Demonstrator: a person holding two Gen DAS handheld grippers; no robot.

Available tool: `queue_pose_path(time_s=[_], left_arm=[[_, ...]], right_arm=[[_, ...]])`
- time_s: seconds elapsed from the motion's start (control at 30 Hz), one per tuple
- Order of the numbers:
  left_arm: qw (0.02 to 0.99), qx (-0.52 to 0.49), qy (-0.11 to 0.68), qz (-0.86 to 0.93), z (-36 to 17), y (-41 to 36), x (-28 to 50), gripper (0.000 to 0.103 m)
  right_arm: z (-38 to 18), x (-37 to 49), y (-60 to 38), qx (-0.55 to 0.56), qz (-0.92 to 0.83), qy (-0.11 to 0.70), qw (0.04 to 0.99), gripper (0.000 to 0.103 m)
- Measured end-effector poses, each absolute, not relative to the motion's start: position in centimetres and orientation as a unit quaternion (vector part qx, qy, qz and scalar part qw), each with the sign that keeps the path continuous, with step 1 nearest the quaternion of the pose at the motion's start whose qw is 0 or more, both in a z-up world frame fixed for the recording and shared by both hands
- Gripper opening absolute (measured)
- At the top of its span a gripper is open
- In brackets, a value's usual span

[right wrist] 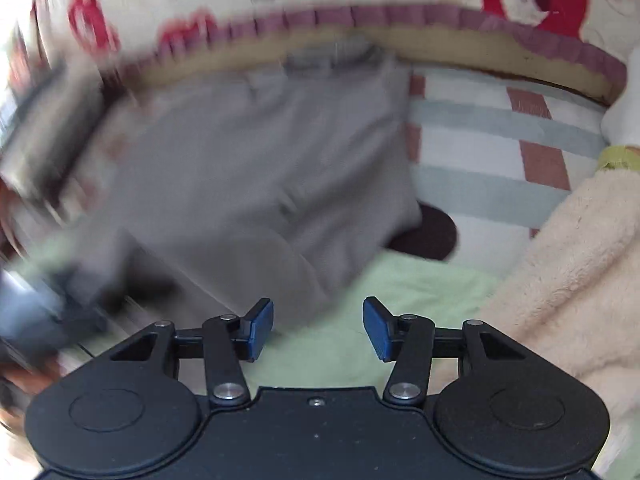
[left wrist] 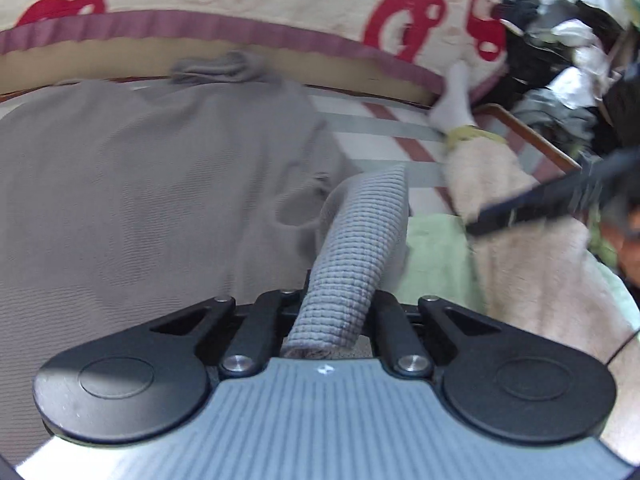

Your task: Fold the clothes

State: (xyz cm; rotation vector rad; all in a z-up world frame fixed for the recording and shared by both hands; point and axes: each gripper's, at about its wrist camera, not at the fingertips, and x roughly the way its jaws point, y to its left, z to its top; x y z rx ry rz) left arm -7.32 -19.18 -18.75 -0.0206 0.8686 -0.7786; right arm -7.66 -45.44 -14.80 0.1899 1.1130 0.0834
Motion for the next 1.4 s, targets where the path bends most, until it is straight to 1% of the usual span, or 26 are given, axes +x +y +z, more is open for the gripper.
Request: queue_pose_path(time_s=[0.03,0.17,0.27,0.4,0.53,0.6,0.63,0.67,0.7,0.83,0.9,0.97,1.07,1.13,1.17,1.2,1.23,1.27,1.3,1.33,1.37,1.4], left_arm=[[0.840,-0.011,0.410,-0.354,-18.8,-18.7,-7.0,0.006],[0.856,-0.017,0.409,-0.316,-18.9,-17.2,-5.8,0.006],[0.856,-0.034,0.413,-0.310,-19.0,-16.4,-5.2,0.006],[0.856,-0.035,0.411,-0.313,-19.0,-16.2,-5.3,0.006],[0.855,-0.036,0.408,-0.319,-19.0,-16.3,-5.5,0.006],[0.853,-0.036,0.405,-0.328,-18.8,-16.3,-5.6,0.006],[0.849,-0.038,0.404,-0.338,-18.6,-16.3,-5.8,0.006],[0.844,-0.042,0.405,-0.349,-18.3,-16.3,-5.8,0.006],[0.834,-0.051,0.410,-0.366,-17.8,-16.2,-5.9,0.006],[0.758,-0.091,0.444,-0.469,-14.7,-15.8,-6.5,0.006],[0.710,-0.105,0.467,-0.517,-13.2,-16.7,-7.0,0.006],[0.681,-0.095,0.489,-0.537,-13.6,-18.9,-8.1,0.006],[0.644,-0.073,0.528,-0.548,-15.3,-22.7,-10.0,0.006],[0.619,-0.059,0.553,-0.555,-16.4,-25.2,-11.3,0.006],[0.607,-0.059,0.569,-0.552,-17.3,-26.2,-11.7,0.006],[0.598,-0.075,0.591,-0.536,-18.7,-26.4,-11.6,0.007],[0.588,-0.091,0.613,-0.520,-20.1,-26.7,-11.4,0.010],[0.581,-0.106,0.630,-0.505,-21.3,-26.8,-11.2,0.010],[0.579,-0.119,0.638,-0.494,-22.0,-26.6,-11.0,0.011],[0.579,-0.129,0.642,-0.485,-22.6,-26.3,-10.8,0.020],[0.583,-0.134,0.642,-0.480,-22.6,-25.8,-10.6,0.028],[0.589,-0.137,0.638,-0.476,-22.4,-25.1,-10.5,0.043]], right_arm=[[-16.0,-7.1,-45.5,0.091,0.027,0.532,0.841,0.055],[-17.6,-5.5,-47.7,0.215,0.022,0.494,0.842,0.055],[-19.0,-4.4,-48.9,0.284,0.005,0.484,0.828,0.056],[-21.7,-4.2,-49.6,0.337,-0.022,0.481,0.809,0.057],[-24.7,-4.4,-49.8,0.392,-0.043,0.472,0.788,0.061],[-25.5,-3.8,-49.6,0.390,-0.028,0.447,0.805,0.060],[-25.6,-3.4,-49.3,0.380,-0.006,0.433,0.817,0.017],[-25.1,-2.9,-48.9,0.351,0.032,0.425,0.834,0.009],[-23.8,-2.7,-48.4,0.306,0.056,0.408,0.858,0.006],[-15.1,-5.2,-49.1,0.177,0.026,0.335,0.925,0.005],[-12.3,-6.6,-48.6,0.046,-0.027,0.341,0.938,0.004],[-12.2,-7.3,-48.7,-0.016,-0.065,0.374,0.925,0.003],[-15.1,-7.1,-48.8,-0.029,-0.091,0.437,0.894,0.004],[-17.4,-6.7,-48.8,-0.066,-0.109,0.459,0.879,0.005],[-18.0,-6.9,-48.8,-0.087,-0.114,0.465,0.874,0.007],[-17.9,-7.0,-48.7,-0.086,-0.111,0.464,0.874,0.009],[-17.7,-7.2,-48.7,-0.080,-0.106,0.462,0.877,0.011],[-17.1,-7.6,-48.9,-0.058,-0.092,0.453,0.885,0.014],[-16.3,-7.8,-48.9,-0.032,-0.075,0.446,0.891,0.023],[-15.5,-8.0,-48.8,-0.010,-0.057,0.438,0.897,0.030],[-14.9,-8.3,-48.4,0.010,-0.035,0.430,0.902,0.031],[-14.3,-8.6,-48.1,0.028,-0.012,0.422,0.906,0.031]])
